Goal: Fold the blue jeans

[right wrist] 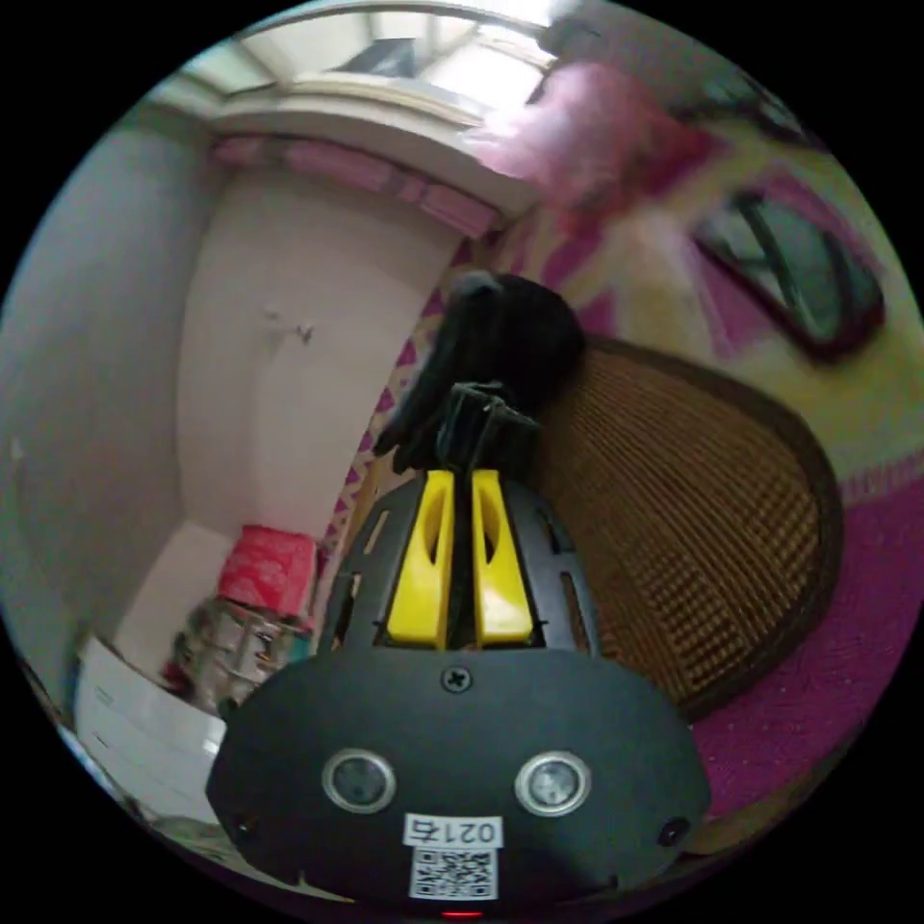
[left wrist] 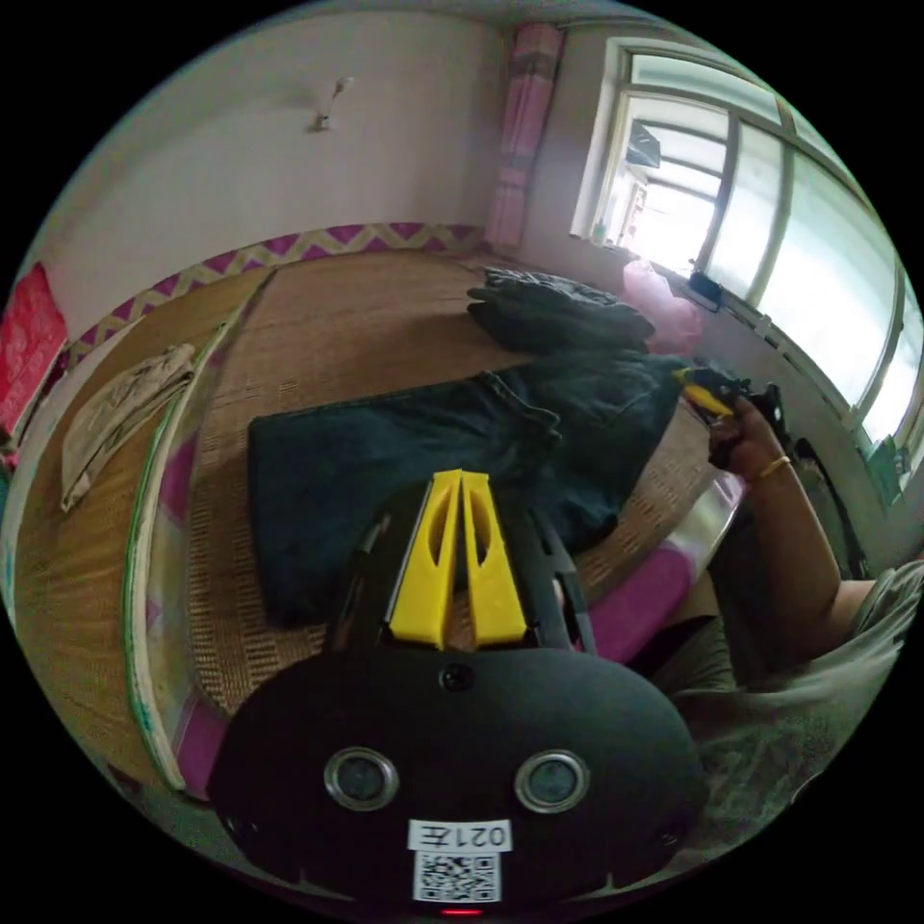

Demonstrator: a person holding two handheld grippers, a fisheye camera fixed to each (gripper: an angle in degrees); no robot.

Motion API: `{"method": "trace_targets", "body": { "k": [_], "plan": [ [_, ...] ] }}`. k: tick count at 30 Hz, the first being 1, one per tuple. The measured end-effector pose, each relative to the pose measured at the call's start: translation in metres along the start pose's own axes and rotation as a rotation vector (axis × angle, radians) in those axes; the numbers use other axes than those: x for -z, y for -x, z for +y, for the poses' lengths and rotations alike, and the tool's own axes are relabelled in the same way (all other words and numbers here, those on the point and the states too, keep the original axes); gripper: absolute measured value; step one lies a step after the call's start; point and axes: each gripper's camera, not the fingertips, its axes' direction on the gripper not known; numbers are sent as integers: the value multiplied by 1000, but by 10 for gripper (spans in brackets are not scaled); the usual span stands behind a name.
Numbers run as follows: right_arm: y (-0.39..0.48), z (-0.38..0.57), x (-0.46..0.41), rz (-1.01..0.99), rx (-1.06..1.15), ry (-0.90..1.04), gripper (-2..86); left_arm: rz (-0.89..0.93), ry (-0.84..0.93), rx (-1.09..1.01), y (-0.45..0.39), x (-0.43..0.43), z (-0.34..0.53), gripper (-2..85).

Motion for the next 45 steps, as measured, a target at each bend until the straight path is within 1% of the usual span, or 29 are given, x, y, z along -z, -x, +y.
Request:
{"method": "trace_targets", "body": {
  "k": [1, 2, 4, 5, 7, 8, 10, 11, 13, 14, 15, 16, 19, 21, 22, 23, 25, 27, 28, 30, 32, 34, 35, 36, 38, 40, 42, 44, 45],
  "plan": [
    [48, 3, -1, 17, 145, -9, 22, -1, 2, 18, 12, 3, 6, -5],
    [75, 6, -4, 26, 226, -7, 21, 0, 3, 27, 18, 4, 10, -6],
    [186, 38, -26, 64, 572, 25, 17, 0, -7, 71, 41, 11, 25, -9],
    [212, 51, -34, 70, 656, 39, 17, 0, -11, 81, 46, 13, 28, -9],
    [300, 116, -76, 74, 936, 123, 14, -17, -16, 122, 68, 19, 43, -9],
    [317, 135, -87, 70, 997, 146, 14, -21, -18, 132, 74, 21, 47, -9],
    [362, 215, -138, 64, 1205, 234, 12, -42, -31, 173, 95, 29, 61, -10],
    [368, 234, -151, 65, 1245, 258, 12, -47, -32, 183, 101, 31, 64, -10],
    [372, 308, -215, 115, 1382, 388, 10, -68, -36, 221, 121, 36, 76, -10],
    [367, 325, -234, 143, 1408, 443, 9, -69, -35, 230, 126, 36, 79, -10],
    [353, 352, -270, 188, 1437, 563, 9, -68, -30, 244, 135, 37, 83, -10],
    [339, 364, -287, 187, 1418, 601, 9, -65, -29, 253, 143, 38, 86, -10],
    [348, 350, -273, 147, 1331, 522, 9, -81, -46, 263, 157, 42, 92, -10],
    [358, 348, -264, 152, 1348, 454, 11, -61, -59, 272, 164, 40, 90, -10],
    [359, 355, -268, 160, 1376, 463, 13, -36, -81, 271, 167, 38, 86, -10],
    [357, 359, -273, 163, 1388, 486, 14, -22, -94, 267, 168, 37, 83, -10],
    [335, 381, -301, 186, 1409, 622, 21, 28, -164, 239, 169, 33, 68, -9],
    [334, 381, -298, 181, 1434, 573, 28, 46, -199, 206, 168, 29, 51, -9],
    [332, 376, -299, 174, 1422, 597, 35, 63, -207, 173, 166, 23, 37, -8],
    [327, 366, -300, 135, 1410, 655, 48, 92, -189, 109, 162, 6, 15, -6],
    [320, 346, -296, 47, 1370, 745, 70, 94, -106, 52, 161, -22, -5, -6],
    [308, 307, -286, -84, 1270, 885, 87, -19, 130, 53, 171, -77, -15, -9],
    [303, 295, -282, -95, 1241, 886, 88, -25, 144, 24, 173, -86, -13, -9],
    [292, 267, -271, -92, 1181, 836, 90, -13, 87, 8, 178, -89, -6, -9],
    [271, 222, -256, -22, 1104, 733, 94, 7, 80, 32, 187, -91, -6, -9],
    [232, 160, -247, 132, 993, 619, 104, -1, 80, 32, 193, -91, -9, -8],
    [195, 115, -252, 184, 865, 619, 109, 15, 23, 81, 207, -83, -9, -5],
    [158, 77, -261, 128, 718, 666, 113, 33, -47, 175, 232, -76, -8, 2],
    [135, 56, -269, 45, 608, 712, 117, 35, -58, 241, 249, -78, -10, 21]
  ]
}}
